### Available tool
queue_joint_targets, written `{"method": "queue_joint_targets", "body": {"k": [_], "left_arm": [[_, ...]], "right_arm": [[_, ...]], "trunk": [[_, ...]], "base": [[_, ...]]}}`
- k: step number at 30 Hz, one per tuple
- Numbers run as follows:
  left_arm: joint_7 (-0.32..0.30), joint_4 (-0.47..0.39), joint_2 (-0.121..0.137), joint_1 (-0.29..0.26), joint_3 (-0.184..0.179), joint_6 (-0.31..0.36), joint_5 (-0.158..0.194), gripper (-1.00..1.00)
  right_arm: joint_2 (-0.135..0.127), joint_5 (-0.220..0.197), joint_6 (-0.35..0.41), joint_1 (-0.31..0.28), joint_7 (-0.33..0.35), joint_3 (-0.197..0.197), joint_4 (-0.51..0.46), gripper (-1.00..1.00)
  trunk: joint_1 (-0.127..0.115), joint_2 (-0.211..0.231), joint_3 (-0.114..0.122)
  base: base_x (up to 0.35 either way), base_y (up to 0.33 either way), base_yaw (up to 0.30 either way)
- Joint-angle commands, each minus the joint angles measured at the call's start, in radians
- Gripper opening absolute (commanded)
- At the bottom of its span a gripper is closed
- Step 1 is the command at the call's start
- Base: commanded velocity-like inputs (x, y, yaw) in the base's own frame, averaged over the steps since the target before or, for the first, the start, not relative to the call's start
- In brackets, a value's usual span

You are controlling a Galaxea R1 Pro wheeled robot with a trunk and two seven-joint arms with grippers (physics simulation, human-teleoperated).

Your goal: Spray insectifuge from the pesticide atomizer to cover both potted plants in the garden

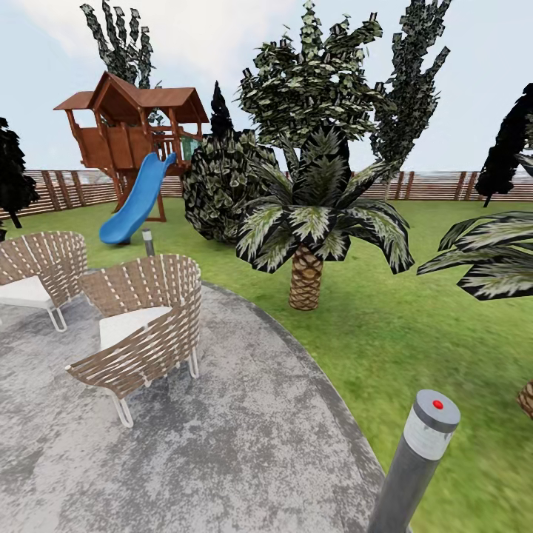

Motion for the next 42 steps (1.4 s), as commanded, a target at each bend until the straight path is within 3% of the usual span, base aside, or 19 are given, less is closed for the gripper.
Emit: {"method": "queue_joint_targets", "body": {"k": [1,10,28,42], "left_arm": [[-0.001,0.001,0.003,0.000,0.001,-0.003,0.000,1.00],[0.000,0.004,0.009,0.000,0.003,-0.003,0.001,1.00],[0.002,0.004,0.010,0.000,0.007,-0.003,0.003,1.00],[0.002,0.003,0.010,0.000,0.010,-0.003,0.005,1.00]], "right_arm": [[0.000,0.000,-0.003,-0.001,0.000,0.000,0.000,1.00],[0.000,0.000,-0.003,-0.001,0.000,0.002,0.002,1.00],[0.002,-0.002,-0.003,-0.001,-0.001,0.005,0.005,1.00],[0.008,-0.006,-0.002,-0.001,-0.001,-0.001,0.004,1.00]], "trunk": [[0.000,-0.001,-0.001],[0.000,-0.001,-0.001],[0.000,-0.001,-0.001],[0.000,-0.001,-0.001]], "base": [[0.000,0.000,0.000],[-0.053,0.032,0.000],[-0.274,0.167,0.000],[-0.210,0.016,-0.061]]}}
